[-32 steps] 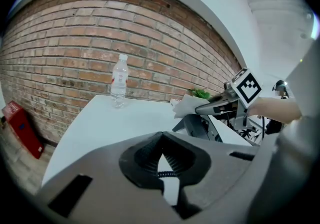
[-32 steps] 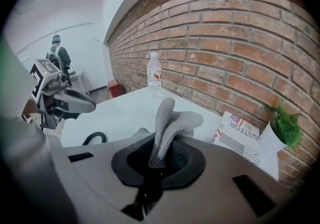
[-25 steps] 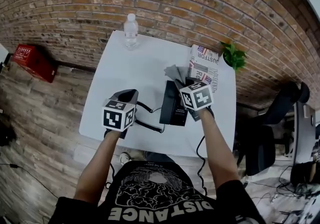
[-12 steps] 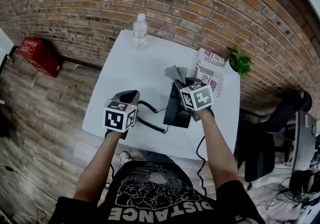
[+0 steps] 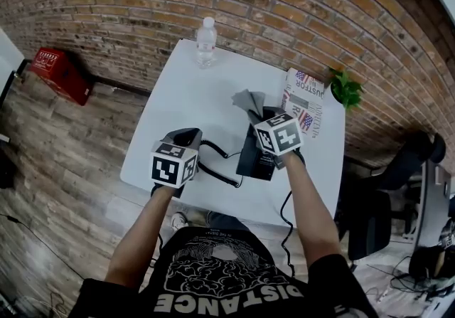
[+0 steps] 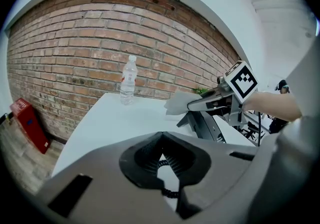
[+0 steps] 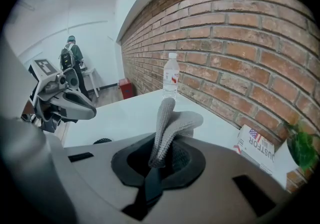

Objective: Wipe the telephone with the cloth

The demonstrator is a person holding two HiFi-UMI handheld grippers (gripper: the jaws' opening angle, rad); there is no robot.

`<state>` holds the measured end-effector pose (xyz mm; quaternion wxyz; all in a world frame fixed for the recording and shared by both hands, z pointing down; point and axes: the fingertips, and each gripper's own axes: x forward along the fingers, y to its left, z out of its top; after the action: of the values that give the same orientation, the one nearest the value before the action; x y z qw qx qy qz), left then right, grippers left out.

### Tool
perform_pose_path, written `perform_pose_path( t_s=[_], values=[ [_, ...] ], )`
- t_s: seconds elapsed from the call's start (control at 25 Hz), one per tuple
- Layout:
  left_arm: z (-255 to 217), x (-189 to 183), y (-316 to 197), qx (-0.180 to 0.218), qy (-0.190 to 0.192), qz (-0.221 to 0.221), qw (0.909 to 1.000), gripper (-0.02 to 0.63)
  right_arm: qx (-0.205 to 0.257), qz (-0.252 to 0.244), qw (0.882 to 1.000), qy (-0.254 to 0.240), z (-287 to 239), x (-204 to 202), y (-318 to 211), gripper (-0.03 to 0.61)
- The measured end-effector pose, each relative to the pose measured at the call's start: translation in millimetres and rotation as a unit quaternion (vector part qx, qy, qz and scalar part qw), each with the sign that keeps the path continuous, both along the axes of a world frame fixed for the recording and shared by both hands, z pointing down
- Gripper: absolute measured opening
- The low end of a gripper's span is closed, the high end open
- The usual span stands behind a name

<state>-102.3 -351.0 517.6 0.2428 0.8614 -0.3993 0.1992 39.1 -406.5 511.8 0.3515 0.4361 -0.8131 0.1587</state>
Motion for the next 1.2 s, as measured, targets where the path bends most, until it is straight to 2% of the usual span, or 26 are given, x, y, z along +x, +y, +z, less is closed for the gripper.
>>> perform_pose_path(
  t_s=[0.72,1.2],
  values=[
    [1,-12,16,0.001,0.001,0.009,1.0000,0.006,0.001,-0.040,0.998,0.046,22,-25,31,0.012],
    [3,-29,34,-0.001,0.011,0.014,0.9998,0.006,-0.015,-0.017,0.999,0.049,39,-34,66,0.012]
  ],
)
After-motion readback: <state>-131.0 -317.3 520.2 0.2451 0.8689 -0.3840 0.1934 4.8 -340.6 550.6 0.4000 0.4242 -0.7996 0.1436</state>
